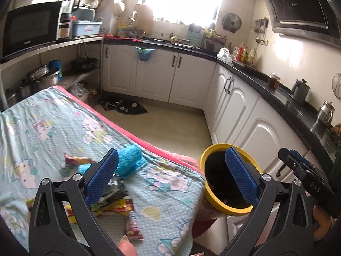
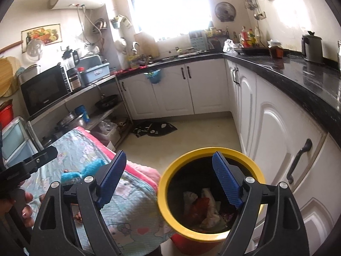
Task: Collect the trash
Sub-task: 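Move both tools back over the remaining trash on the bed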
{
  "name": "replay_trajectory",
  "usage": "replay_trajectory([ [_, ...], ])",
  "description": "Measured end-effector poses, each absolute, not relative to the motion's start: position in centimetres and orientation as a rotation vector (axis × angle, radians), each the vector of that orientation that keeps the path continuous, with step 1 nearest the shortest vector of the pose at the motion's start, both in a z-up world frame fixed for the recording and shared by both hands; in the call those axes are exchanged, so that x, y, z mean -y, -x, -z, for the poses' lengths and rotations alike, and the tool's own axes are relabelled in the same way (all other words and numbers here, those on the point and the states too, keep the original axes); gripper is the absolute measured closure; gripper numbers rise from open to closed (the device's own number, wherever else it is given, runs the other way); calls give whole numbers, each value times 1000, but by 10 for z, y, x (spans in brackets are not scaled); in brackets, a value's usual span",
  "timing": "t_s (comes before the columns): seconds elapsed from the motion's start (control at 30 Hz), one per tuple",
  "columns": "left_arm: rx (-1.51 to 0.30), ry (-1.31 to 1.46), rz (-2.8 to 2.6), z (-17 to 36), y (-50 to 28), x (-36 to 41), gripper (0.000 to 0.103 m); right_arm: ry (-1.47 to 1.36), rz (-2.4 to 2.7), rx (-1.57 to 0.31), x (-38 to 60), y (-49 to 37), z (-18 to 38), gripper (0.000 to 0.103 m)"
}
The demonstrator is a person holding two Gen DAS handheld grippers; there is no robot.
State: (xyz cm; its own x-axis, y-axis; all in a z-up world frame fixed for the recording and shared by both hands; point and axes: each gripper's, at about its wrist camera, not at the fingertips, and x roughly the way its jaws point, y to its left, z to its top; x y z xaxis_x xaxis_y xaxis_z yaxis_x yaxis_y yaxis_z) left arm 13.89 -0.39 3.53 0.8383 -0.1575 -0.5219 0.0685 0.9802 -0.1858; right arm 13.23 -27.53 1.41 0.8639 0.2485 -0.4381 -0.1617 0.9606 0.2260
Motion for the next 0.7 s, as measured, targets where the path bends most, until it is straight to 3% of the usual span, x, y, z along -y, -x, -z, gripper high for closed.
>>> replay_trajectory([
  [0.7, -500, 230, -57, -44, -103, -92, 11, -102, -415, -474, 197, -112, -34, 21],
])
